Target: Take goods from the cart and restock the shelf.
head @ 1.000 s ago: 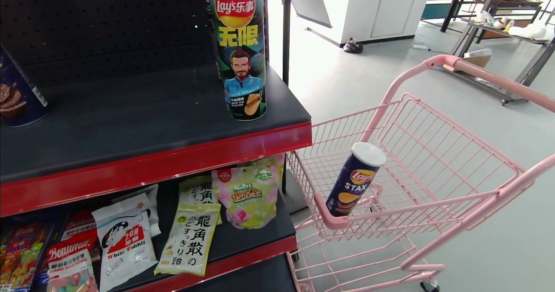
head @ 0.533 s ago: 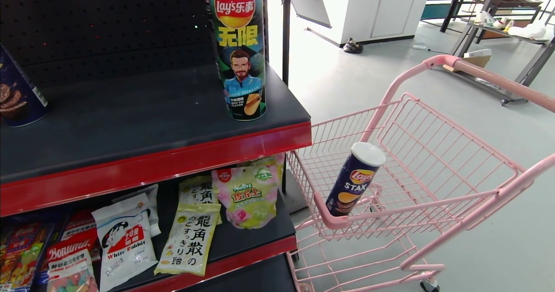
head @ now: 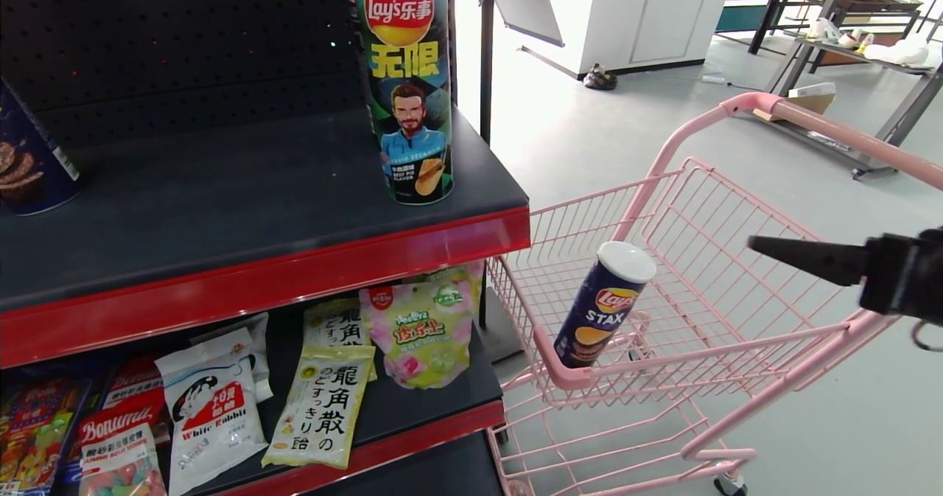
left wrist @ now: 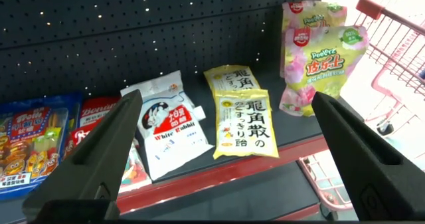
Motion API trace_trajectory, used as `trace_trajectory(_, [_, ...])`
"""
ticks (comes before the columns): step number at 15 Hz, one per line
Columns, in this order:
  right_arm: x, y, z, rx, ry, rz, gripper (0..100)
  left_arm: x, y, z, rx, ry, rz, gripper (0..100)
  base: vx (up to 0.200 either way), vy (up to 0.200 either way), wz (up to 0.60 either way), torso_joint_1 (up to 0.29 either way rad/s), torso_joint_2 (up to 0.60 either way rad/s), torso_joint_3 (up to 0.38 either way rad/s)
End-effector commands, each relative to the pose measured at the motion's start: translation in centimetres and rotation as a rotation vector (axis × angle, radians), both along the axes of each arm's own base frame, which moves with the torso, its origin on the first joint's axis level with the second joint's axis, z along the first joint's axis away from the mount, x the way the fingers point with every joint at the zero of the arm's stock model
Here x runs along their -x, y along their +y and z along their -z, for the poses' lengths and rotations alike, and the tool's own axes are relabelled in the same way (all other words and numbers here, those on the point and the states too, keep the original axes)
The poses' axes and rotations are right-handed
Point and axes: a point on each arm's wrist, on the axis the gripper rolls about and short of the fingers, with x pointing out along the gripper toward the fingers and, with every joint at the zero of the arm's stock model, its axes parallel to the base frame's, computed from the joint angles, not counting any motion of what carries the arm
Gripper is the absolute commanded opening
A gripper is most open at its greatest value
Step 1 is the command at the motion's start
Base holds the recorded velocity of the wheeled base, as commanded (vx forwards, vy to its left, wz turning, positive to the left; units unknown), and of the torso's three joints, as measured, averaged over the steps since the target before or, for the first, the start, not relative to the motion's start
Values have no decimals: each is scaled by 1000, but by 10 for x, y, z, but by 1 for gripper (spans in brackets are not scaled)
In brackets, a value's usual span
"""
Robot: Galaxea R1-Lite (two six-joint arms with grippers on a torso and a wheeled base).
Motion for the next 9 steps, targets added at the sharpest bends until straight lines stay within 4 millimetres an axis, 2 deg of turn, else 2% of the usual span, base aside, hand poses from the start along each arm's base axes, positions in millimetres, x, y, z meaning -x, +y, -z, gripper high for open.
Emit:
trace_trajectory(1, [-53, 29, 51, 5, 190, -69, 100, 0, 0, 0, 0, 1, 1, 100, 0, 0, 0, 0, 0, 0])
trace_trajectory(4, [-63, 44, 67, 25, 241, -111, 100, 0, 0, 0, 1, 1, -1, 100, 0, 0, 0, 0, 0, 0])
trace_trajectory(9, [-82, 52, 89, 54, 315, -112, 100, 0, 0, 0, 1, 1, -1, 100, 0, 0, 0, 0, 0, 0])
